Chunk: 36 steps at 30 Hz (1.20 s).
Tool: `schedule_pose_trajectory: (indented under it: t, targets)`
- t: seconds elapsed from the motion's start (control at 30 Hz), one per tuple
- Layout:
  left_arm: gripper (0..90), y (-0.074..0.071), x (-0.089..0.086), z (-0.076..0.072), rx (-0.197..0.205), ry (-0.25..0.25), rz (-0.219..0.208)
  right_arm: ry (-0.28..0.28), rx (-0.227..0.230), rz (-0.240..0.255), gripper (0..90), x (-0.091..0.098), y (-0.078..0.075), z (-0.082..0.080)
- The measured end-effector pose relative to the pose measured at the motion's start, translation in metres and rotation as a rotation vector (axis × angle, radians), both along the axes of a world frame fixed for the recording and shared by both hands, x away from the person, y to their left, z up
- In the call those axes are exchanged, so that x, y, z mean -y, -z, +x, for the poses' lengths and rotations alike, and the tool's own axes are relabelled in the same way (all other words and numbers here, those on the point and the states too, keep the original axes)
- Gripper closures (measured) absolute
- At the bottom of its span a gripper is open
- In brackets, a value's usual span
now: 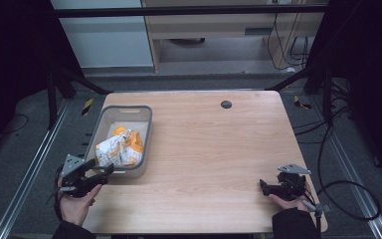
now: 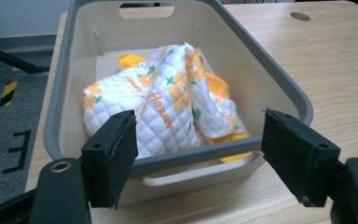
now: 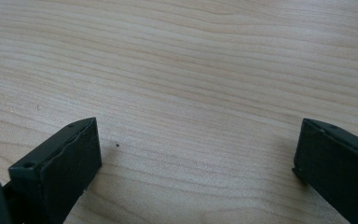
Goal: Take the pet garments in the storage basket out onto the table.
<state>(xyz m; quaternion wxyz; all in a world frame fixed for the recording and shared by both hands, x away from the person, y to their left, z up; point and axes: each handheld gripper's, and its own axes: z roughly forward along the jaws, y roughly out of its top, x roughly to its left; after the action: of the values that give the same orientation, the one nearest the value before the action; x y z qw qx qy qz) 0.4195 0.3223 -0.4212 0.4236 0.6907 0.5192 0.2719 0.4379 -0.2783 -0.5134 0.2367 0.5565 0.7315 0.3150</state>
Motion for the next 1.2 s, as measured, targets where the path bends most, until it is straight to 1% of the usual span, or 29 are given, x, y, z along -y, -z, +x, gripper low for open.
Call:
schedule_pose_trajectory:
  t: [0.07, 0.13, 0.17, 0.23, 0.3, 0.37, 0.43, 0.53, 0.63, 0.83, 0.93, 1.03, 1.2]
  targets:
    - [25.3, -0.005, -0.001, 0.000, 0.012, 0.001, -0.003, -0.001, 0.001, -0.001, 0.7, 0.000, 0.000, 0.000]
    - [24.6, -0.009, -0.001, 0.000, 0.007, 0.001, 0.002, -0.001, 0.001, -0.001, 0.7, 0.000, 0.000, 0.000]
    - [24.4, -0.009, -0.001, 0.000, 0.007, 0.001, 0.002, -0.001, 0.001, -0.001, 0.7, 0.000, 0.000, 0.000]
    - [23.9, -0.017, -0.001, 0.002, 0.008, 0.009, 0.004, -0.001, 0.001, -0.001, 0.7, 0.000, 0.000, 0.000]
    - [23.6, -0.019, -0.001, 0.002, 0.007, 0.011, 0.003, -0.002, 0.001, -0.002, 0.7, 0.000, 0.000, 0.000]
    - [23.4, -0.027, -0.002, 0.003, 0.010, 0.017, 0.005, -0.001, 0.000, -0.002, 0.7, 0.000, 0.000, 0.000]
    - [23.2, -0.034, -0.004, 0.005, 0.014, 0.020, 0.001, 0.000, 0.001, -0.002, 0.7, 0.000, 0.000, 0.000]
    - [22.4, -0.038, -0.006, 0.006, 0.014, 0.021, -0.005, 0.002, 0.000, -0.002, 0.7, 0.000, 0.000, -0.001]
    - [22.0, -0.045, -0.007, 0.010, 0.016, 0.023, -0.011, 0.002, 0.000, 0.002, 0.7, 0.000, 0.000, -0.001]
    - [22.0, -0.052, -0.004, 0.015, 0.019, 0.042, -0.017, 0.002, 0.000, -0.001, 0.7, 0.000, 0.000, -0.001]
    - [21.9, -0.055, -0.001, 0.021, 0.017, 0.049, -0.018, 0.005, -0.001, 0.003, 0.7, 0.000, 0.000, -0.001]
    - [21.9, -0.056, 0.000, 0.025, 0.014, 0.053, -0.024, 0.005, 0.000, 0.003, 1.0, 0.000, 0.000, -0.001]
    - [21.8, -0.054, 0.003, 0.029, 0.008, 0.057, -0.017, 0.012, 0.004, 0.005, 2.2, 0.000, 0.000, -0.001]
